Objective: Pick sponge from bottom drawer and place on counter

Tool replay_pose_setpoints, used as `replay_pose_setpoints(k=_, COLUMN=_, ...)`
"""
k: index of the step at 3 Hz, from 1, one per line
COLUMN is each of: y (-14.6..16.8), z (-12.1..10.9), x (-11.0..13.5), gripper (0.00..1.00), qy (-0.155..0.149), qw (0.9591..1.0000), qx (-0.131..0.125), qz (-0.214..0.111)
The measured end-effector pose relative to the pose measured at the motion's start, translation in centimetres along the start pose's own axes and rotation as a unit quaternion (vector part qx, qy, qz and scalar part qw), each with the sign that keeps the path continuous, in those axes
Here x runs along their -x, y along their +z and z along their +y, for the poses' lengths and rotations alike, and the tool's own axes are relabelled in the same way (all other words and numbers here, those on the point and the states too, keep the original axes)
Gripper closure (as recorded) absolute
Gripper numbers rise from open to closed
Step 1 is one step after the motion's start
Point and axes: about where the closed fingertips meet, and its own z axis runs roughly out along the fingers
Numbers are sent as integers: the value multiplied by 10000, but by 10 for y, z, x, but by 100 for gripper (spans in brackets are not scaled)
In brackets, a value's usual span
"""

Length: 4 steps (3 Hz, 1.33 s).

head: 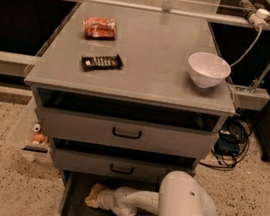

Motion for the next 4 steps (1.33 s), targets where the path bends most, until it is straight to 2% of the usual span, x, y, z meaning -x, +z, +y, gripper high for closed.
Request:
replay_pose_setpoints(k=1, y=-44, z=-14, x=-3, gripper=100, qy=181, qw=9998, qx=-62, qz=98)
replay_pose_setpoints(k=2, y=-105, z=-13, x=0, gripper=100, qy=389, qw=9988, qx=-248, qz=174)
replay_pose_setpoints(k=3, y=-161, z=-3, x=-8, gripper=100, qy=604, qw=9965, qx=-540, qz=224)
replay_pose_setpoints(k=4, y=-208, z=19, x=-10, gripper=100, qy=658, qw=9954, qx=-702, qz=-21)
